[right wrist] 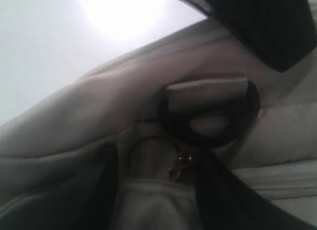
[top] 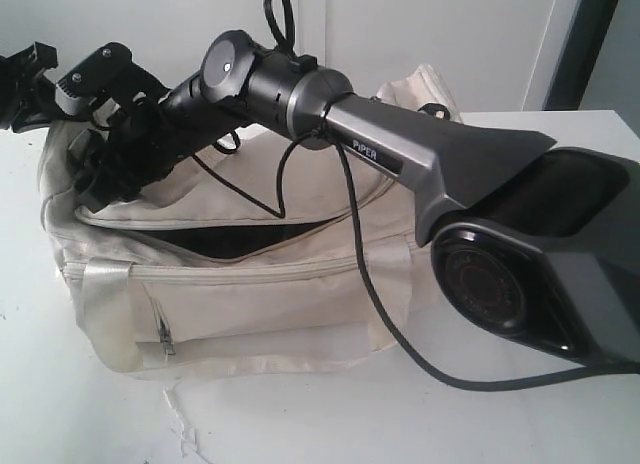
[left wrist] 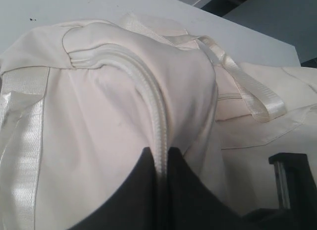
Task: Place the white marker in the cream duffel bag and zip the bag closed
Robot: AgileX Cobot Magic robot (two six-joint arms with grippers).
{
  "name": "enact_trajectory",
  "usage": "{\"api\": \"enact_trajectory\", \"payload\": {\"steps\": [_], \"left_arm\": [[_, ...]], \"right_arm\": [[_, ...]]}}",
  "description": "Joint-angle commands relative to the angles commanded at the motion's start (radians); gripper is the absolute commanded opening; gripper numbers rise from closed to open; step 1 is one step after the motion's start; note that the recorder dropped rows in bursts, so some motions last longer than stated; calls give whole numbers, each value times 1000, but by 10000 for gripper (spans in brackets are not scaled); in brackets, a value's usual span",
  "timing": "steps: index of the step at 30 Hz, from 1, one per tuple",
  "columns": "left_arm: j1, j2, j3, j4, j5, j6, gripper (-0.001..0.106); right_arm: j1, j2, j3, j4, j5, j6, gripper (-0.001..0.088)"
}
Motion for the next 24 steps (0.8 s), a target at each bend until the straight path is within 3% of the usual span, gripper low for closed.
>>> {"api": "enact_trajectory", "payload": {"steps": [4,6,11,24], "left_arm": [[0,0,0,-3,2,0,3],[0,0,0,-3,4,0,3],[0,0,0,-3,4,0,3],[0,0,0,-3,2,3,3]], "right_arm": [[0,2,0,0,-47,-46,447],[0,2,0,0,-71,-46,387],[0,6,0,-4,-83,-55,-1],[0,-67,0,-89,63,61,0]]}}
